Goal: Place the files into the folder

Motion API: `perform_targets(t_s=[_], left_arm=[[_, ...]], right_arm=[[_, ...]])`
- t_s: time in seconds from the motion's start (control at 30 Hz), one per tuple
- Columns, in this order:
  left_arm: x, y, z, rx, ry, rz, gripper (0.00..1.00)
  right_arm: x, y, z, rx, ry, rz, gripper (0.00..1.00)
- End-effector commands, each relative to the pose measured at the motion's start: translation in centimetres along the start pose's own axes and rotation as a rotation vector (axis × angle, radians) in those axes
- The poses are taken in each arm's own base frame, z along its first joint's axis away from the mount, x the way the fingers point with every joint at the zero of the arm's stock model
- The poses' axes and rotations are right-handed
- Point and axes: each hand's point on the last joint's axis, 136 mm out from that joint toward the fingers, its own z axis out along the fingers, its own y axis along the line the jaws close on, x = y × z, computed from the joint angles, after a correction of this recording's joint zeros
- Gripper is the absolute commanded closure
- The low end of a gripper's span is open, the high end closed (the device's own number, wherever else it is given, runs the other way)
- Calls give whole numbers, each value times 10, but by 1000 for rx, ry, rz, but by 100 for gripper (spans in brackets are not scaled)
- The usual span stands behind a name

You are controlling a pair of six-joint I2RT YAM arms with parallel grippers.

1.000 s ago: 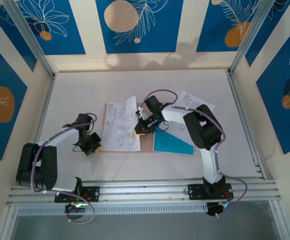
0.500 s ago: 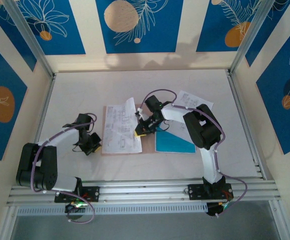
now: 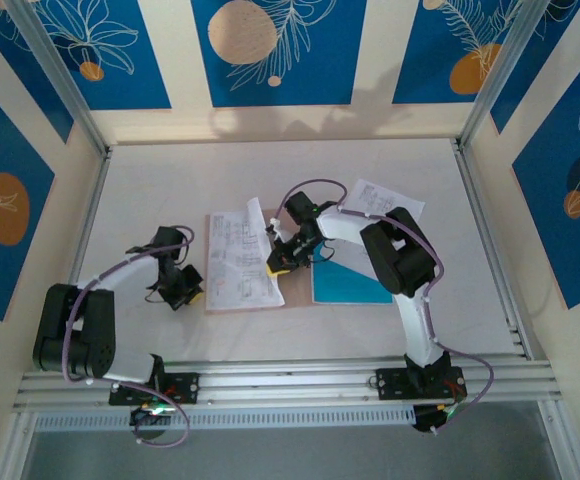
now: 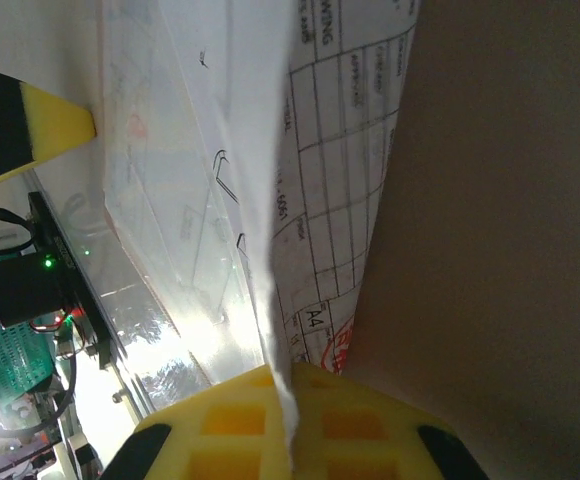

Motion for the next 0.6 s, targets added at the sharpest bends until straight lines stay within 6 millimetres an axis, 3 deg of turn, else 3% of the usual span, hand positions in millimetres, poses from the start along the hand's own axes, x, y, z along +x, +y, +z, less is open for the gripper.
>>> perform_targets(t_s=[0.0,0.43,0.5,0.57], left_arm=[[-2,-22,6,66,12,33,100],[-5,-32,6,78,9,48,100],[-6,-33,4,77,2,50,100],[-9,-34,-3,74,-18,55,100]], right_arm=[[1,1,1,2,35,20,100],[-3,1,-4,24,35,54,100],[-2,0,-5,36,31,65,93],[-1,0,-9,55,22,79,78]])
